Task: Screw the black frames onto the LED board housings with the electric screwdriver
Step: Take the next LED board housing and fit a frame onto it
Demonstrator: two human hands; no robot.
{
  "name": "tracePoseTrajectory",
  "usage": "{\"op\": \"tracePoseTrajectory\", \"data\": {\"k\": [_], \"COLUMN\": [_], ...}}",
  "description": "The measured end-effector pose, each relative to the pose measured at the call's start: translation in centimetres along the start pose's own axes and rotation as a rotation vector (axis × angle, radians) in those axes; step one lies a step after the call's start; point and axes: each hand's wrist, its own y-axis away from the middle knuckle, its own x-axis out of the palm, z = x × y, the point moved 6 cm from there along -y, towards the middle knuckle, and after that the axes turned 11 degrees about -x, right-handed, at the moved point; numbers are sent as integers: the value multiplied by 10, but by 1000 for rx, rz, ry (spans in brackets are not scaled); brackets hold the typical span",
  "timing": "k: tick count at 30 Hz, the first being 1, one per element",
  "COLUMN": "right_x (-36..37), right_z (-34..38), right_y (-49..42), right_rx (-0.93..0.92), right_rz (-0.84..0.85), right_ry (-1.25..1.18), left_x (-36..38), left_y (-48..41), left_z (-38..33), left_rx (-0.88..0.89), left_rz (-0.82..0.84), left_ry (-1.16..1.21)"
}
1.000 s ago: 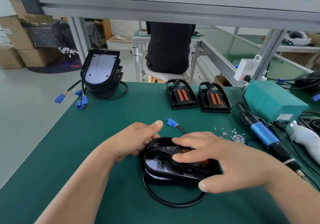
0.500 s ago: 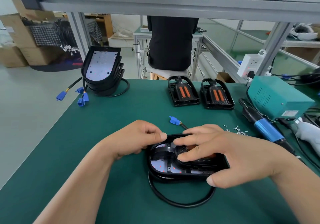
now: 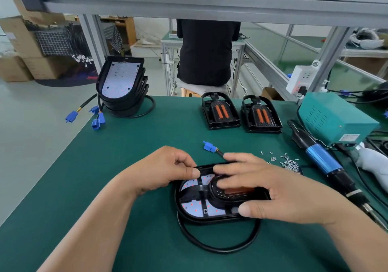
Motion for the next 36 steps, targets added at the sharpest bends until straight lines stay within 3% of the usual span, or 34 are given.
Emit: {"op": "tracePoseTrajectory", "data": {"k": [4,7,12,16,20,26,36], "right_x": [-1,-1,-35,-73,-94,-99,-95], "right_z": [-19,-24,-38,-64,-91,-124,-129], "right_y": [12,13,28,56,86,126,130], "right_rx": [109,82,182,361,582,987,1033], "right_rz": [15,-25,-331,-608,-720,-379,-190], "right_ry": [39,-1,-57,79,204,543,669], "left_x": [-1,0,0,0,0,-1,0], "left_y": [-4,-5,-3,-3,-3,-5,-7], "left_z": [1,1,-3,-4,-4,-5,-1], "left_rx": [25,26,20,25,28,59,23], "left_rz": [-17,-26,-63,-84,-107,-165,-140], "left_ry": [-9,-16,-20,-26,-22,-56,-46]}}
